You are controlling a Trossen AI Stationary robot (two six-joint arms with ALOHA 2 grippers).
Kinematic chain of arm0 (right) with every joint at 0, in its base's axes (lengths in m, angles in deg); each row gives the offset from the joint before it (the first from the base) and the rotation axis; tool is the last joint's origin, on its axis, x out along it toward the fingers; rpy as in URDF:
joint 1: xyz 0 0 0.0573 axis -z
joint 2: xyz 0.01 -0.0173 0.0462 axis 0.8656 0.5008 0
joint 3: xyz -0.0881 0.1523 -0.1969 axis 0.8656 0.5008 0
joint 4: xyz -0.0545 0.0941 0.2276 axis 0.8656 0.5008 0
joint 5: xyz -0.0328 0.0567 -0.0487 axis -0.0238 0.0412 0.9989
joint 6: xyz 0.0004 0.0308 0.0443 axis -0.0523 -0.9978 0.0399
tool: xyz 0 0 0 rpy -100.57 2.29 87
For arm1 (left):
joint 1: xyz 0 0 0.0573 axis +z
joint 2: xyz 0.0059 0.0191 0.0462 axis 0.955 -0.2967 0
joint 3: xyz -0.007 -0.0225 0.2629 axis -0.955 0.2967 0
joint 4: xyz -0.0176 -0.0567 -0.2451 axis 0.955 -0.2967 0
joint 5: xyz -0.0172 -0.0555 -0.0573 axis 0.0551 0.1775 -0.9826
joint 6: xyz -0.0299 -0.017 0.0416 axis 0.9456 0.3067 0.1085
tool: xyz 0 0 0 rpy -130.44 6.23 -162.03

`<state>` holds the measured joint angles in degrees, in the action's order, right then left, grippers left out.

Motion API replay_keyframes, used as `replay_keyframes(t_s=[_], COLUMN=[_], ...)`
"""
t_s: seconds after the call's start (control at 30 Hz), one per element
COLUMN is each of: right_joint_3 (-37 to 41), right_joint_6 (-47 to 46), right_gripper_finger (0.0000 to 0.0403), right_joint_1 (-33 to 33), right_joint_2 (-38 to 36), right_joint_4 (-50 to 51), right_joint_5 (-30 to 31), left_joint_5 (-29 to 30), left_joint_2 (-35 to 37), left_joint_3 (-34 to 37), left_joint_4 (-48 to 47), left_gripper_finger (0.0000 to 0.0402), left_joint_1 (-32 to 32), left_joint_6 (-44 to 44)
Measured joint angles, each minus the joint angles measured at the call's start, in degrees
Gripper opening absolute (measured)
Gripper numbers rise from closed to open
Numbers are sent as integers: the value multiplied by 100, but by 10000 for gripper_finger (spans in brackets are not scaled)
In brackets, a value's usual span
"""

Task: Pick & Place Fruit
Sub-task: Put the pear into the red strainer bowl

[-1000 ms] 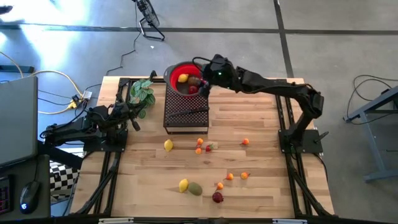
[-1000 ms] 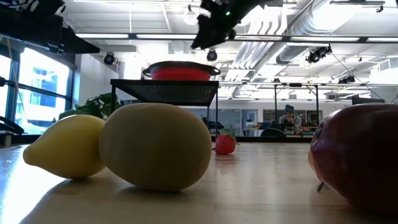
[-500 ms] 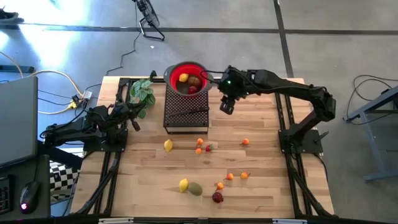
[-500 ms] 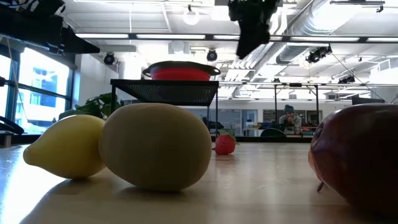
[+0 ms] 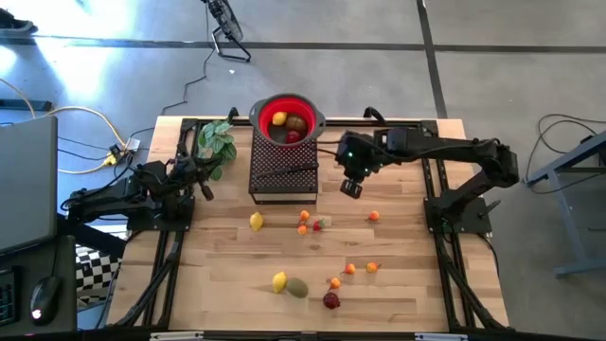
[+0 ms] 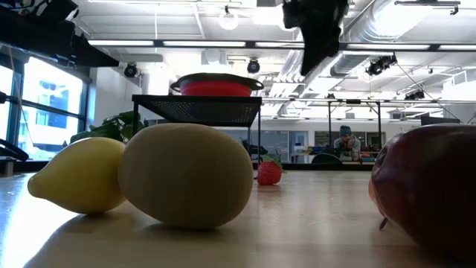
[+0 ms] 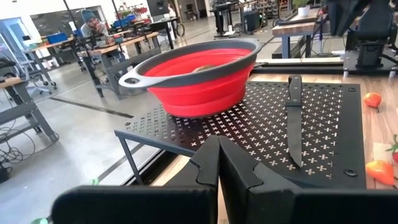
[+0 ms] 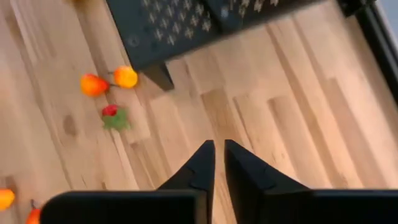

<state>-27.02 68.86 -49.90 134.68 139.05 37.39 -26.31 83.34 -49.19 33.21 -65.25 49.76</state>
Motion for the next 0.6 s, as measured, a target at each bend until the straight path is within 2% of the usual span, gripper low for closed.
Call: replay_keyframes(t_s=[0.23,0.4,0.6], right_joint_3=[1068,1571,2096], right_joint_6=[-176,-183,-185], right_gripper_finger=[4,5,4], right_joint_1=[-116,-143,-147], right_joint_2=[-431,-430,-432], right_joint_4=[-462,-464,-590], right_joint_5=[-91,-479,-603], left_joint_5=[-15,-15,-13], left_joint_2=[2,0,2], left_joint_3=[0,0,0], left_joint_4=[-11,-11,7], left_gripper_finger=[0,0,0], left_joint_1=[-1,-1,1], left_joint_6=[2,16,15])
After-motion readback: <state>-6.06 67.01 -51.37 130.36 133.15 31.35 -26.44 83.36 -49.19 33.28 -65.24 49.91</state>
